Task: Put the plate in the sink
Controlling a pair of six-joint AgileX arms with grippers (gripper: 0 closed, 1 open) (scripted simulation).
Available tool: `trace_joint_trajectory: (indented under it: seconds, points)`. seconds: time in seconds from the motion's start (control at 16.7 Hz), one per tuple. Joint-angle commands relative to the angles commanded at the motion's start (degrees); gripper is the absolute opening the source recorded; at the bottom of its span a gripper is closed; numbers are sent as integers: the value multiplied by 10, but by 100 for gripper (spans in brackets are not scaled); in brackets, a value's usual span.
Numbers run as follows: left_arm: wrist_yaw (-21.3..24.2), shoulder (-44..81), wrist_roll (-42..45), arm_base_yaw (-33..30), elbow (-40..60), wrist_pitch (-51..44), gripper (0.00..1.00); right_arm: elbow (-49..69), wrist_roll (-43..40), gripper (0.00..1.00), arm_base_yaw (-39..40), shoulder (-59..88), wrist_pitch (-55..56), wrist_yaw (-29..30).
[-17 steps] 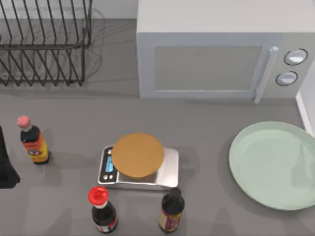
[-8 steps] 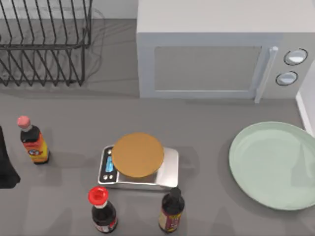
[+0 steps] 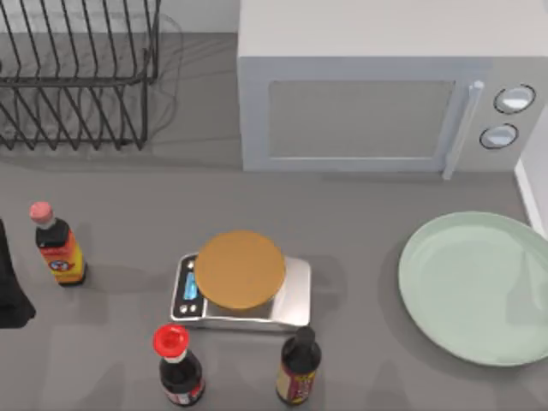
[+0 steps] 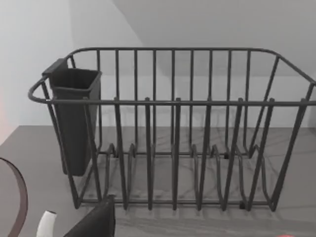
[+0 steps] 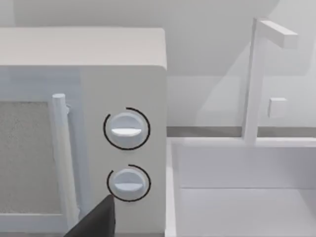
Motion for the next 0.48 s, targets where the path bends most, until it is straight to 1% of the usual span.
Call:
trace_joint_trajectory:
  seconds: [0.24, 0.48]
  points:
    - [0, 0, 0, 0, 0, 0, 100, 34, 14, 100, 13, 36, -27, 0]
    - [0, 0, 0, 0, 0, 0, 100, 146, 57, 100, 56, 169, -113, 0]
